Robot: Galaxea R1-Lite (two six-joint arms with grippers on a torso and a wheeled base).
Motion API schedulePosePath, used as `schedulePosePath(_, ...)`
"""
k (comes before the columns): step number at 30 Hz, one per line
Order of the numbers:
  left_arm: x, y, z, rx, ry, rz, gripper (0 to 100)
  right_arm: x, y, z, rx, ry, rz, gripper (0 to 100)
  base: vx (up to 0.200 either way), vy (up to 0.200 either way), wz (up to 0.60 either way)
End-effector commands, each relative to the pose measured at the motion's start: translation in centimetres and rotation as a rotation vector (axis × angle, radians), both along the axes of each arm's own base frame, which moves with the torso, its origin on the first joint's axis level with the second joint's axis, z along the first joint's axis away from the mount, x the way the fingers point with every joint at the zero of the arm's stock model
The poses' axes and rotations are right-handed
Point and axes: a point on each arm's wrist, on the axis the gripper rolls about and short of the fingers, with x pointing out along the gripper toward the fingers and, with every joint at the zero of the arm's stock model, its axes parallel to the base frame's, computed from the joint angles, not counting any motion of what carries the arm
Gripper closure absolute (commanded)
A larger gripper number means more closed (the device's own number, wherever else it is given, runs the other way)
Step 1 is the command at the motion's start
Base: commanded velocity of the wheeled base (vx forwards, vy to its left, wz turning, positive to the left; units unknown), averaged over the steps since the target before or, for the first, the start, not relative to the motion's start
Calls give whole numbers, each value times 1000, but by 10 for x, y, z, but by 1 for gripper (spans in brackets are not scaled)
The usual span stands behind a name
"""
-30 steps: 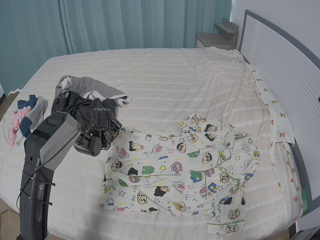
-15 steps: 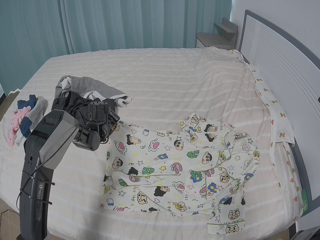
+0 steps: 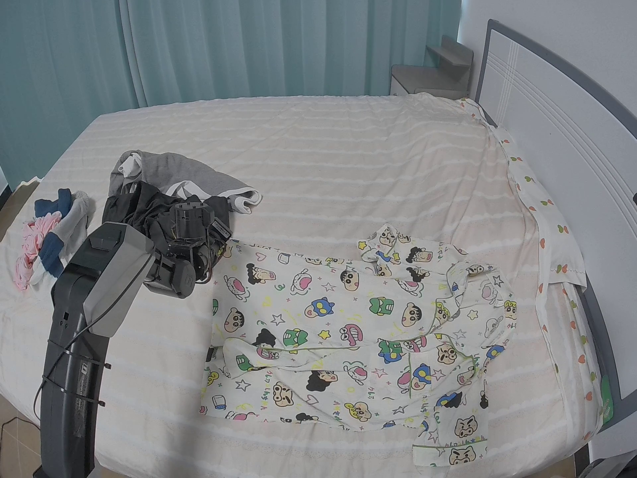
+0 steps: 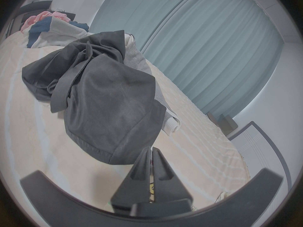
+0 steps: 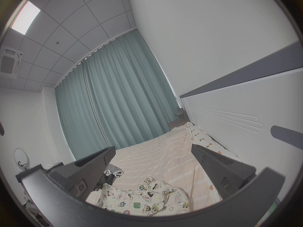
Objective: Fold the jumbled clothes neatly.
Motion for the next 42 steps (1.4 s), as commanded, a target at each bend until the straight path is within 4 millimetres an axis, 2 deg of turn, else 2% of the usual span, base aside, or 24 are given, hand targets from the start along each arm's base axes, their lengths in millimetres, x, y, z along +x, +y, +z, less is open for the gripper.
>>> schedulePosePath(1, 3, 5, -1, 9, -7, 8, 100, 0, 0, 0, 0, 1, 1, 0, 0, 0, 0)
schedulePosePath(12, 8, 15, 3, 14, -3, 27, 100, 1, 0, 0, 1, 2, 1, 0, 0, 0, 0)
schedulePosePath(33, 16, 16, 8, 36, 9, 22, 100, 0, 0, 0, -1, 1, 0, 0, 0, 0, 0)
schedulePosePath(34, 16, 16, 8, 36, 9, 22, 0, 0, 0, -1, 1, 2, 1, 0, 0, 0, 0)
schedulePosePath(42, 19, 17, 18, 49, -26, 74, 0, 0, 0, -1, 0, 3, 0, 0, 0, 0, 0)
